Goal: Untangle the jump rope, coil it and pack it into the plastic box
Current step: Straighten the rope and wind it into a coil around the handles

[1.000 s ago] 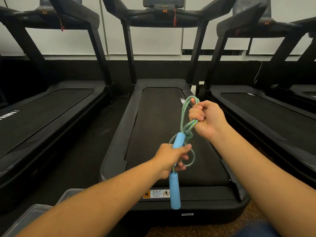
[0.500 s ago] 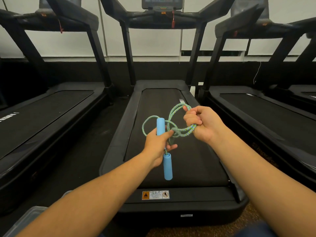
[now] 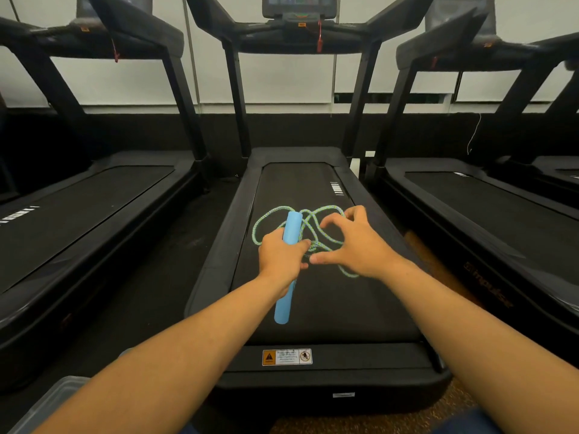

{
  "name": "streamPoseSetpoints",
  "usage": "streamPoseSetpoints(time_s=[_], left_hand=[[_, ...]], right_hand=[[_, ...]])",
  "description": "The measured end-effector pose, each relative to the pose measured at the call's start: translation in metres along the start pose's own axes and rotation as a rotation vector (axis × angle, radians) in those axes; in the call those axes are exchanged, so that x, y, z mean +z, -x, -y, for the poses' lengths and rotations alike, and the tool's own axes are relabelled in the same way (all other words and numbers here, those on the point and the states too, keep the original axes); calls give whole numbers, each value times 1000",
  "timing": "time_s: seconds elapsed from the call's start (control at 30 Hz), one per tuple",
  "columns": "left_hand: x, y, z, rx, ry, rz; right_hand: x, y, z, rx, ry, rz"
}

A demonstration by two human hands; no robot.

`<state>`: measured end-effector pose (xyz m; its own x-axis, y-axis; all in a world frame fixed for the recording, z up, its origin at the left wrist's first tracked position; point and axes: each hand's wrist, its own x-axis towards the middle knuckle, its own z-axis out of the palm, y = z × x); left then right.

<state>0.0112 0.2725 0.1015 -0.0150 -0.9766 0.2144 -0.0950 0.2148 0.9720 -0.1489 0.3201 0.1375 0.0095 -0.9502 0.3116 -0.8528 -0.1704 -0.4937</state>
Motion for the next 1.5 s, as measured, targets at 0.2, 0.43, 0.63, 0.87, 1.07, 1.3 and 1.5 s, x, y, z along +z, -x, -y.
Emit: streamPoseSetpoints(time_s=[0.2,0.43,0.63,0.87,1.07,1.3,1.5], left_hand=[[-4,-1,0,-22,-111,-31],[-9,-3,1,-23,-214,-48],[-20,-8,9,-61,-262,-74],[-31,-14,11,-101,-231,-97],[-37,-16,4,-107,-64,49],[-44,-12,-8,-73,32,187],[-51,-5,-17,-135,114,413]], right_hand=[[15,-5,-2,-148,189,-198],[25,-10,-10,-184,355,-174],[4,-9,-2,-75,-126,-287],[-24,-16,-6,119,-1199,-437],[-24,-12,-30,263,-447,-233],[3,-14,-33,101,-18,-139],[10,-6,-22,66,-123,88]])
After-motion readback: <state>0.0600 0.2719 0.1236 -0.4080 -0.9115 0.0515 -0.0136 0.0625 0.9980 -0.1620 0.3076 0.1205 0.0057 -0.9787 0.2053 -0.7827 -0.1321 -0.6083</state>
